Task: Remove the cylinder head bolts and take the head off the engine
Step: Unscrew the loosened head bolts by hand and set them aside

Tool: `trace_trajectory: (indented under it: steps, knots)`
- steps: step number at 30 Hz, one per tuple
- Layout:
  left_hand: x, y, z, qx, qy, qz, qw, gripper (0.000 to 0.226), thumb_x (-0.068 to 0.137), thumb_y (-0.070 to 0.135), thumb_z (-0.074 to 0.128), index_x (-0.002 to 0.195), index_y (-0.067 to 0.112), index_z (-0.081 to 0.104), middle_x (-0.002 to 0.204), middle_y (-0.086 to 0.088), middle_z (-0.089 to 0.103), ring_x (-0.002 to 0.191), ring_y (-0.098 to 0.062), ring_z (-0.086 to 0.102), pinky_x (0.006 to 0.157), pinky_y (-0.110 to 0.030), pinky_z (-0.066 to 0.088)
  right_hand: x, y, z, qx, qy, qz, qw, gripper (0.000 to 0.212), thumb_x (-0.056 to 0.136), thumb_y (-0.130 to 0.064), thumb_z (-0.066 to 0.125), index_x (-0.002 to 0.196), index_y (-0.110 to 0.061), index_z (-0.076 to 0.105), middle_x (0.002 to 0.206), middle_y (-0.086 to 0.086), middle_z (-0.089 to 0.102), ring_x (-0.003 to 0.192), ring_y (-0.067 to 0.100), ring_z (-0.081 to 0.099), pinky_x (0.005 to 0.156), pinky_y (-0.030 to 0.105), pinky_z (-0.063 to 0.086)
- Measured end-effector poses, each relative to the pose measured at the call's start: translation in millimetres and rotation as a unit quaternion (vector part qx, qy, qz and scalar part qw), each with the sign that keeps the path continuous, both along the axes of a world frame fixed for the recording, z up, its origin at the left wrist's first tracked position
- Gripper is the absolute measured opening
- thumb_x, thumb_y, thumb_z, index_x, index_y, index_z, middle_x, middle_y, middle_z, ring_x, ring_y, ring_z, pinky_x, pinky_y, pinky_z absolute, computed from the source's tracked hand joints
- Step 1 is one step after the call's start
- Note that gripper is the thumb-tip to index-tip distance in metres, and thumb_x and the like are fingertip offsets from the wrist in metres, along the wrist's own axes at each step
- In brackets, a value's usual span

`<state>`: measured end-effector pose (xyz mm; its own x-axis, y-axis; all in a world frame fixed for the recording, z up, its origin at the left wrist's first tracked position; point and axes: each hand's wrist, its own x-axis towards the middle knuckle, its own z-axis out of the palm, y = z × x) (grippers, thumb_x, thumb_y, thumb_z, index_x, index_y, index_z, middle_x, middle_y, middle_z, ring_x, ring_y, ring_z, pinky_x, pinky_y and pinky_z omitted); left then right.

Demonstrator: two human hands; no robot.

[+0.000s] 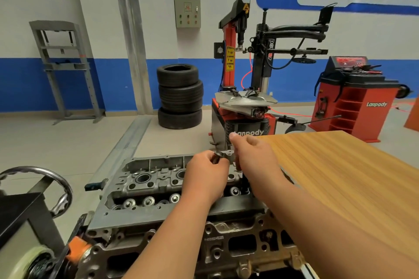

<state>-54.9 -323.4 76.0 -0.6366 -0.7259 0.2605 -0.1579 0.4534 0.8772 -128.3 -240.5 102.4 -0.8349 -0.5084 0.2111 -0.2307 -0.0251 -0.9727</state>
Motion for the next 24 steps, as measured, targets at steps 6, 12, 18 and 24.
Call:
trace_trajectory:
  steps: [6, 12, 18, 24]
  knots:
    - [-2, -1, -2, -0.007, -0.013, 0.009, 1.000, 0.029, 0.082, 0.027, 0.056, 0.057, 0.018, 0.047, 0.040, 0.011, 0.045, 0.038, -0.006, 0.040, 0.039, -0.021, 0.027, -37, 1, 15, 0.038, -0.174, 0.290, 0.940, 0.057, 0.094, -0.046, 0.043, 0.043, -0.022, 0.039, 0.043, -0.004, 0.026, 0.038, 0.012, 0.022, 0.040, 0.021, 0.021]
    - [-2, -2, -2, 0.000, -0.008, 0.005, 1.000, 0.031, 0.084, 0.027, 0.056, 0.055, 0.020, 0.048, 0.040, 0.012, 0.045, 0.038, -0.006, 0.039, 0.042, -0.022, 0.029, -26, 3, 11, 0.041, -0.162, 0.205, 0.964, 0.045, 0.088, -0.053, 0.053, 0.057, -0.020, 0.051, 0.050, -0.003, 0.040, 0.043, 0.013, 0.036, 0.048, 0.025, 0.032]
    - [3, 1, 3, -0.001, 0.003, 0.002, 1.000, 0.025, 0.085, 0.026, 0.057, 0.061, 0.017, 0.055, 0.039, 0.014, 0.048, 0.037, -0.002, 0.045, 0.032, -0.015, 0.027, -11, -4, 0, 0.034, -0.044, 0.051, 0.997, 0.049, 0.089, -0.046, 0.054, 0.047, -0.023, 0.042, 0.045, -0.004, 0.037, 0.040, 0.014, 0.033, 0.049, 0.029, 0.028]
    - [3, 2, 0, 0.002, -0.002, 0.014, 1.000, 0.026, 0.084, 0.031, 0.057, 0.060, 0.019, 0.053, 0.037, 0.014, 0.042, 0.044, -0.012, 0.040, 0.046, -0.023, 0.031, -38, 2, 13, 0.061, -0.190, 0.369, 0.908, 0.048, 0.084, -0.042, 0.047, 0.042, -0.024, 0.035, 0.038, -0.008, 0.028, 0.034, 0.009, 0.023, 0.040, 0.020, 0.019]
